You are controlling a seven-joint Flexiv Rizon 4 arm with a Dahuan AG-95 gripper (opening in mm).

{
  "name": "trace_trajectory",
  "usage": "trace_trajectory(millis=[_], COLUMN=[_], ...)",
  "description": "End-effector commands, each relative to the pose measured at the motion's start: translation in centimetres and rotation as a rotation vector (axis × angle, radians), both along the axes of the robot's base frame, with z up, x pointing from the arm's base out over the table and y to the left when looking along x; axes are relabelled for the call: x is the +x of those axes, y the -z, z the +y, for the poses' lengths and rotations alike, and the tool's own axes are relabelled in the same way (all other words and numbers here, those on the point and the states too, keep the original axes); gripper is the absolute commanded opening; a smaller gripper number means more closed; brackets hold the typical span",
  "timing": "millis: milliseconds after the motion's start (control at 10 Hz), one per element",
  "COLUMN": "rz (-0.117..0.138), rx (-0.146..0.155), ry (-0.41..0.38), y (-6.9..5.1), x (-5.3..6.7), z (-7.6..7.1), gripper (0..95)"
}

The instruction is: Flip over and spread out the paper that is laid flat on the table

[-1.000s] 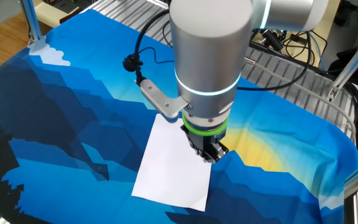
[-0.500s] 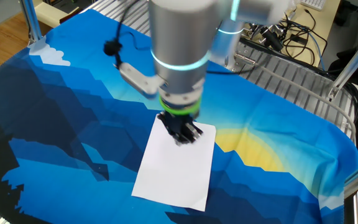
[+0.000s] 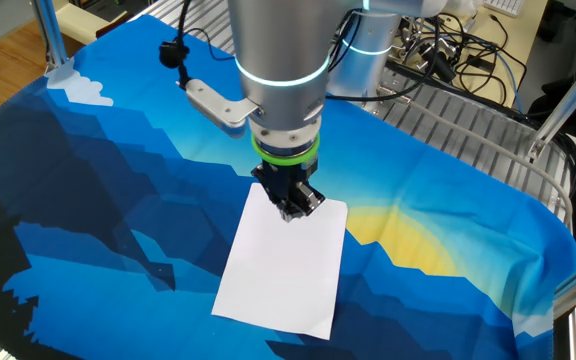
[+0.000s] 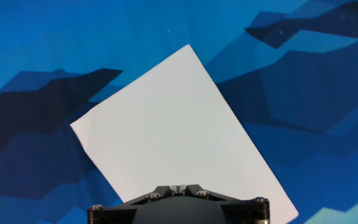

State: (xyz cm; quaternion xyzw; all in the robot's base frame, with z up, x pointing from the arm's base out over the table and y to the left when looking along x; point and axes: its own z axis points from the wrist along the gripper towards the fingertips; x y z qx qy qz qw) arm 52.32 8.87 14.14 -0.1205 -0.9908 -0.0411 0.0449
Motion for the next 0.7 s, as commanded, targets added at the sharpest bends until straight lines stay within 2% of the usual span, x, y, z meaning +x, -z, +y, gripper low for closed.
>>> trace_trajectory(millis=[100,700], rz=[0.010,0.017], rx=[-0.018,-0.012], ry=[0.008,0.012], y=[-0.02,0.28], x=[0.14,-0.54], z=[-0.01,0.14], gripper=[0.0,0.0])
